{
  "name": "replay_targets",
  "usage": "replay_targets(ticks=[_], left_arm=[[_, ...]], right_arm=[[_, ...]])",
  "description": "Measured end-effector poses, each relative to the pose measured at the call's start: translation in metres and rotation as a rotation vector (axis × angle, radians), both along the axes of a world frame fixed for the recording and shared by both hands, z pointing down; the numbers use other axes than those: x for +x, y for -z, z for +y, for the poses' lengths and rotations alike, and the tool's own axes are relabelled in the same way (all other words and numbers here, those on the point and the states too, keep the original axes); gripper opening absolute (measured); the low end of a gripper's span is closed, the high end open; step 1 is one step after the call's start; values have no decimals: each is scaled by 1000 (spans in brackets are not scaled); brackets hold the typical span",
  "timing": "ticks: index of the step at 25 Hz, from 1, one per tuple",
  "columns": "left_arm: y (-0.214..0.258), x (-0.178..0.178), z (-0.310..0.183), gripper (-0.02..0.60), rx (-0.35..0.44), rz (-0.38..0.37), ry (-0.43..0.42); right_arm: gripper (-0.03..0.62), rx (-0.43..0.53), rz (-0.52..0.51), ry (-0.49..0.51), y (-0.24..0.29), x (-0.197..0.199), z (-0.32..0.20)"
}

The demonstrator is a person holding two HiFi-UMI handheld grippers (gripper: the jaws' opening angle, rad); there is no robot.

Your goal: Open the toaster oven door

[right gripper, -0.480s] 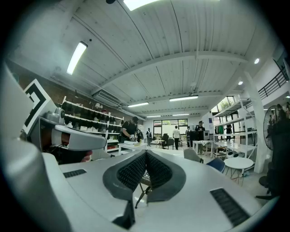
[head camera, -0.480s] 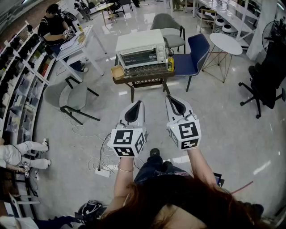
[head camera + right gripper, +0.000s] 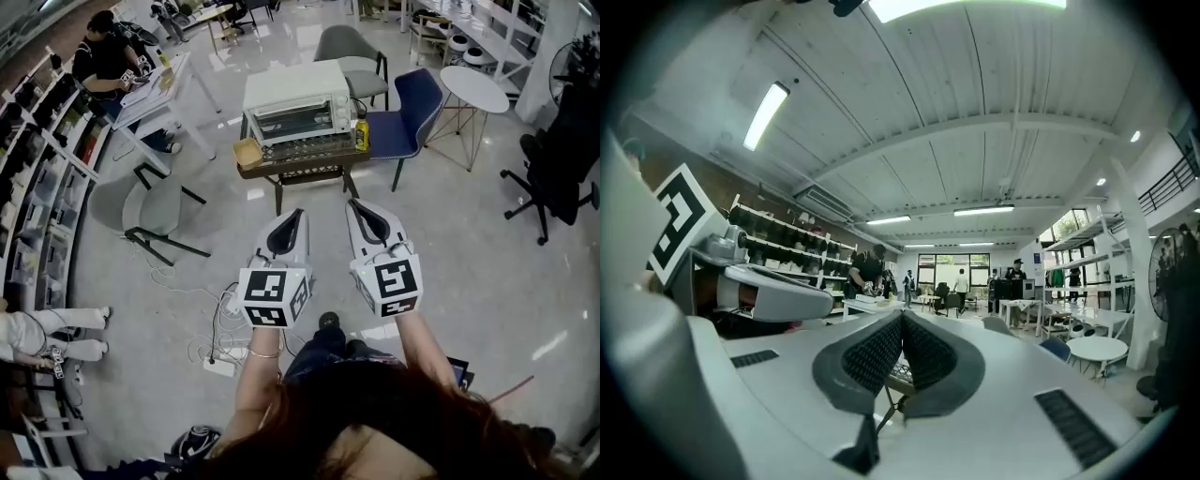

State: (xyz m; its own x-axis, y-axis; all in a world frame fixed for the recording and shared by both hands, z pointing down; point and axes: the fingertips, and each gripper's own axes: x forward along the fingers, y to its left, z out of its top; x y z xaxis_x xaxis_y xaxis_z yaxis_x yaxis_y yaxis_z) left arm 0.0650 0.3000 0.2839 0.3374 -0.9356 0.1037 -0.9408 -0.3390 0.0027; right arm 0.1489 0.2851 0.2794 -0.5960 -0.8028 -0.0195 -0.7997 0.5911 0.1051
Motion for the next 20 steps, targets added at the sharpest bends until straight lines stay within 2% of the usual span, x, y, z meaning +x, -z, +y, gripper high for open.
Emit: replay_targets(ticks=[15,20], left_arm=[[-6,-60,-71,15,9,8,-54],[-6,-77,-90,15,15,18,-68]], right_arm=[[2,-53,-85,-26,-4,-56,-70],[0,-47,-72,-23,-4,-76,-86]])
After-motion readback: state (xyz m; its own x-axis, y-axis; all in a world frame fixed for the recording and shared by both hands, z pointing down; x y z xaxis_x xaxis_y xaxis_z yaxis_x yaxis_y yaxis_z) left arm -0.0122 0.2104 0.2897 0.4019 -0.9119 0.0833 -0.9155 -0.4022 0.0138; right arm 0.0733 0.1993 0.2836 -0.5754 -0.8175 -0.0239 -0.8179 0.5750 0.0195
